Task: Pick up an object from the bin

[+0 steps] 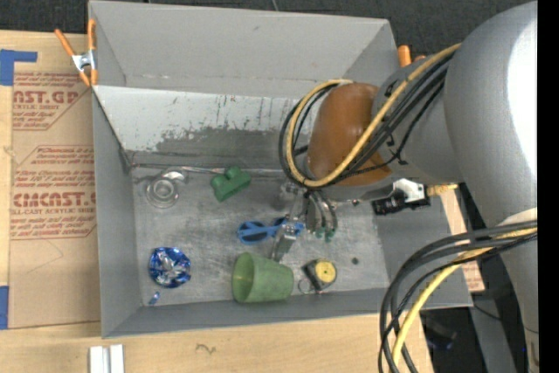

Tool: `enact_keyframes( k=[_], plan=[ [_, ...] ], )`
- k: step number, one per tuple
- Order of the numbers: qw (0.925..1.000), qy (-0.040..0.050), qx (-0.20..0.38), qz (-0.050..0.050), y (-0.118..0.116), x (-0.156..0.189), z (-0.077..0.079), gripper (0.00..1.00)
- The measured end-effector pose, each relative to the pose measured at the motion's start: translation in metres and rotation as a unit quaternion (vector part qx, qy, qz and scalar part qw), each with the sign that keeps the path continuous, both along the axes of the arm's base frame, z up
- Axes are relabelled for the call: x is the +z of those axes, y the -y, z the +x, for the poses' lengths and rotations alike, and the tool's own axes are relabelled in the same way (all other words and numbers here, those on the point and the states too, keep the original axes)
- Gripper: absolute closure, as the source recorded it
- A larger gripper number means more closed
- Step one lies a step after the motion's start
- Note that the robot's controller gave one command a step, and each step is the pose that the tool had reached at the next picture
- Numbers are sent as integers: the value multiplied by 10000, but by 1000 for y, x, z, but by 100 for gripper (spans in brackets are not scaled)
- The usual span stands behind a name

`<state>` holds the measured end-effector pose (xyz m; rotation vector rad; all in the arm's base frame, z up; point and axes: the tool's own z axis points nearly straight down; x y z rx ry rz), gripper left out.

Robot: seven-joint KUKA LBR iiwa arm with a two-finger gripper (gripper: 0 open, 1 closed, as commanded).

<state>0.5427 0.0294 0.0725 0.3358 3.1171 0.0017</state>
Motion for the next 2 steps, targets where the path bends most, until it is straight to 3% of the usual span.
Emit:
enact_keyframes(
  k=[1,2],
  plan=[
    [10000,-25,3,0,-1,2,1,0],
    [10000,-29,7,8,-1,4,2,100]
  ],
)
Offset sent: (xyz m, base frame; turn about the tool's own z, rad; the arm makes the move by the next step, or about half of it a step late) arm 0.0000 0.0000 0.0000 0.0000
